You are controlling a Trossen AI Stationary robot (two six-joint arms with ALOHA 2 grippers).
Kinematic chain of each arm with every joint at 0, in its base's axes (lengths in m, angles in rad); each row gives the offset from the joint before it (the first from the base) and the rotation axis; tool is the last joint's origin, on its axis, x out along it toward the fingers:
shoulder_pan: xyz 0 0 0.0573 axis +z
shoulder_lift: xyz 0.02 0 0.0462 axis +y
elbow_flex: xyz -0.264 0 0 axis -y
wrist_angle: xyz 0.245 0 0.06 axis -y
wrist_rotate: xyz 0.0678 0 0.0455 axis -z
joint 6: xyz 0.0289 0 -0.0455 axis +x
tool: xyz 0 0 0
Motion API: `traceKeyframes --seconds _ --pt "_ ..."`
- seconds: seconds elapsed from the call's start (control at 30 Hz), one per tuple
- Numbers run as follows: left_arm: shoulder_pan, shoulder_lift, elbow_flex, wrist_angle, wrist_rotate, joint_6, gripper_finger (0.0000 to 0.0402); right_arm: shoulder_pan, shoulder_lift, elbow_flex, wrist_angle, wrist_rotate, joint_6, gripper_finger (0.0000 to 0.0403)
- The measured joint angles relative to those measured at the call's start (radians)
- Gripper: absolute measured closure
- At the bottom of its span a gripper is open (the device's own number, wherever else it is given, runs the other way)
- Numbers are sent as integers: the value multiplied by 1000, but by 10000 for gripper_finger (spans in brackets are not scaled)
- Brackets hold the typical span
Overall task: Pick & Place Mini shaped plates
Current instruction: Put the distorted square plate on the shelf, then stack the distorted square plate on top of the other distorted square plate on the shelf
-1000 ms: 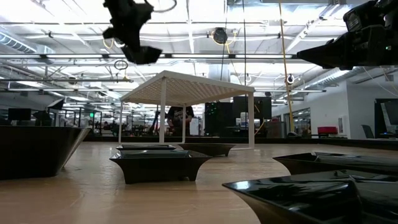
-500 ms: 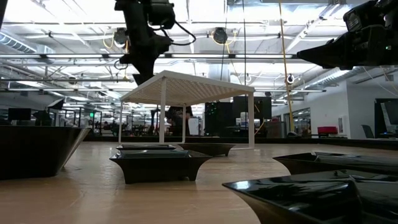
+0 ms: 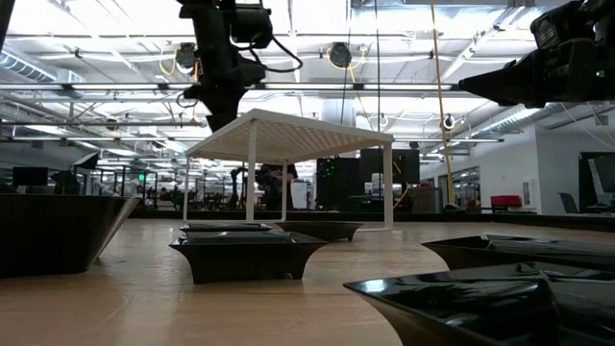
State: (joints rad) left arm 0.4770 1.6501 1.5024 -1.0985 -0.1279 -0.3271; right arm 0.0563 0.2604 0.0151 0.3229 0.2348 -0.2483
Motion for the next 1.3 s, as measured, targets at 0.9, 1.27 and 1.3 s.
traceKeyframes --seconds 0.9,1.27,1.3 --pt "-129 -82 70 -464 37 -104 272 0 0 0 0 0 0 330" --pt "-471 -376 -393 -277 131 -640 272 0 0 0 -2 0 0 330" --pt "-504 -400 -443 -244 141 -697 272 0 0 0 -1 0 0 330"
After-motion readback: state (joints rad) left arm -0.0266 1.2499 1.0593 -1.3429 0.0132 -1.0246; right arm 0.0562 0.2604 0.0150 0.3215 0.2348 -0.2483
